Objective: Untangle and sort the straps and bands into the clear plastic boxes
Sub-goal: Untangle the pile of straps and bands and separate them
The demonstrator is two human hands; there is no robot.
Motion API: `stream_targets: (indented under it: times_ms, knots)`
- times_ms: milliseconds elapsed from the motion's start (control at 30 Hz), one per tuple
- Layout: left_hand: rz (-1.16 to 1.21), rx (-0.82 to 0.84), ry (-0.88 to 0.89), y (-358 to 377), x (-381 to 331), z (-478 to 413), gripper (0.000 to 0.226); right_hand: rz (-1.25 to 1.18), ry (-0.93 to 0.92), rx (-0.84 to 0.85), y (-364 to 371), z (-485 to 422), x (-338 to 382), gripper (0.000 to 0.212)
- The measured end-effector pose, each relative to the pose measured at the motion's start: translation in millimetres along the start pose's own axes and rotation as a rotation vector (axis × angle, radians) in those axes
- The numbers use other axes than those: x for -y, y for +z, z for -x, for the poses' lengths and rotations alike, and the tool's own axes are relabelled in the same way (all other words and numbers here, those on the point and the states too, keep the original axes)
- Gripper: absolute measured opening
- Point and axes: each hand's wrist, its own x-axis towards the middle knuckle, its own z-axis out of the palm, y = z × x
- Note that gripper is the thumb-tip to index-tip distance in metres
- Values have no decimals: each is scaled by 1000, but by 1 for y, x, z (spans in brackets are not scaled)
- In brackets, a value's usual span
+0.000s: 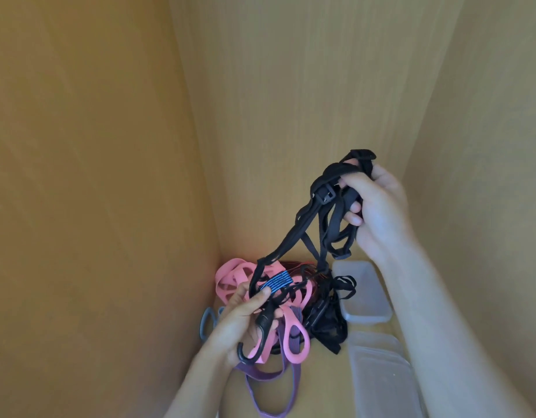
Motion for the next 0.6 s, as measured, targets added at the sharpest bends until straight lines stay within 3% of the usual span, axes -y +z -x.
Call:
stream_targets:
  times_ms: [67, 267, 400, 600]
  knots:
    - [-9, -20, 20, 4, -8, 6, 32, 5, -4, -5, -1, 5, 2, 16]
    - [-304, -131, 62, 3, -27, 14, 34, -15, -32, 5, 2, 10, 18, 22]
    - [-154, -81, 57, 5, -43, 25, 8, -43, -56, 15, 7, 13, 27, 24]
    - [-128, -16, 98, 3, -57, 35, 14, -78, -51, 12, 10, 13, 29, 23]
